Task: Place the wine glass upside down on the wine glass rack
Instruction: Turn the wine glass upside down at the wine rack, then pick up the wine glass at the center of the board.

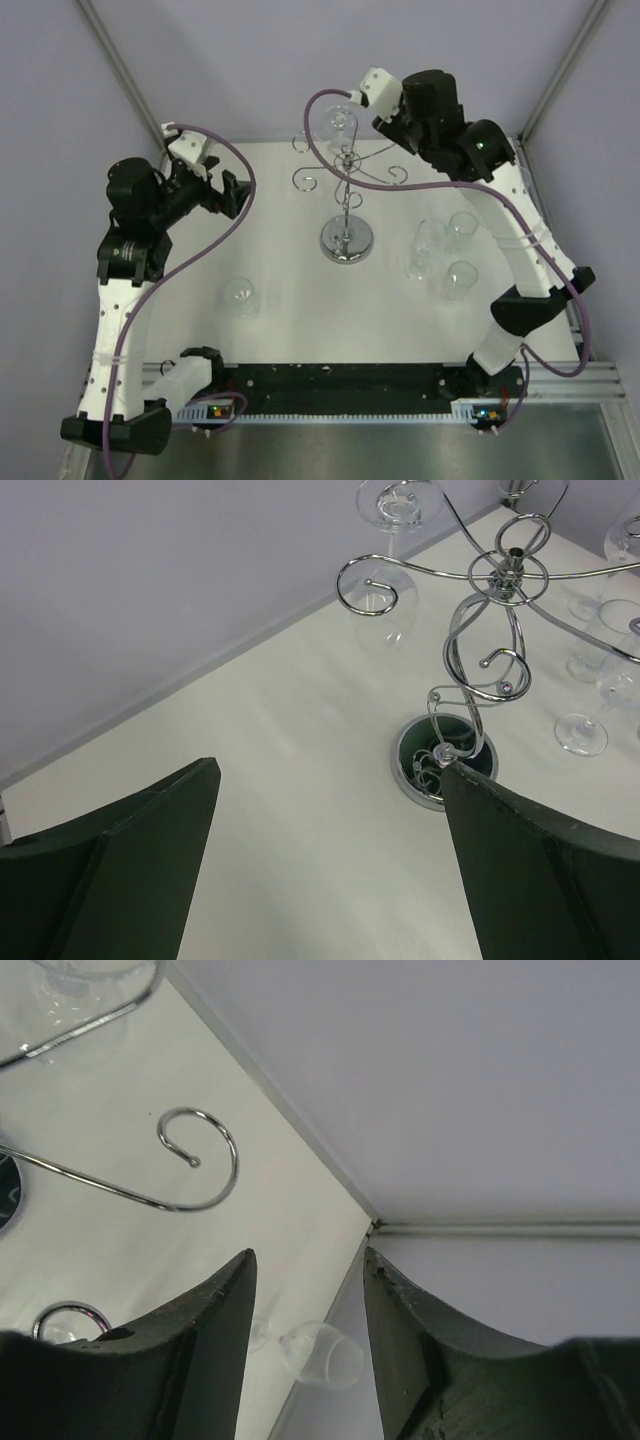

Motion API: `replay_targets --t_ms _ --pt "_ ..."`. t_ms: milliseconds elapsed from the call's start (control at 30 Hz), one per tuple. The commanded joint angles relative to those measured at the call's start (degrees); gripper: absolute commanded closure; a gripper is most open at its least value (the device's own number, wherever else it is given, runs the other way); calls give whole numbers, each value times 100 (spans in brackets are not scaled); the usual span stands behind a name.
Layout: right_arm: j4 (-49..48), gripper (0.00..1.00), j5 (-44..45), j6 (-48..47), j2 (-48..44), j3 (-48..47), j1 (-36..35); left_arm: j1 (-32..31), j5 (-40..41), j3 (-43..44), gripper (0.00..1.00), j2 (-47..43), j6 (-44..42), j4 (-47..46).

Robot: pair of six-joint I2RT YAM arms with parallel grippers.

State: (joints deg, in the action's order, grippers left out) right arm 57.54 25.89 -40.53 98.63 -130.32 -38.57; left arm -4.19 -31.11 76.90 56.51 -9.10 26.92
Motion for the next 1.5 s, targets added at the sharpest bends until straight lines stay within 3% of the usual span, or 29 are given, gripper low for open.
replay_targets --t_ms 0,100,200,533,833,1167,1467 --pt "-59 53 -329 1239 -739 480 551 -12 307 220 2 -70 137 296" --pt "-76 52 -881 1705 -1125 884 1095 -12 526 281 2 -44 120 568" --pt "-155 38 -1287 2014 -1556 1393 1570 -12 807 273 2 -70 23 849" --pt "-682 37 -1841 2322 -2568 2968 2968 -12 1230 18 2 -316 -381 1518" --pt "-726 38 -2334 2506 -2384 3224 4216 -12 1265 -360 2 -325 -619 1650" --pt "-726 39 -2571 2419 -2041 3276 4586 -12 1090 -571 2 -106 -786 1746" --pt "-472 39 -3177 2375 -2304 3294 4595 -12 1335 -500 4 342 -1699 3283"
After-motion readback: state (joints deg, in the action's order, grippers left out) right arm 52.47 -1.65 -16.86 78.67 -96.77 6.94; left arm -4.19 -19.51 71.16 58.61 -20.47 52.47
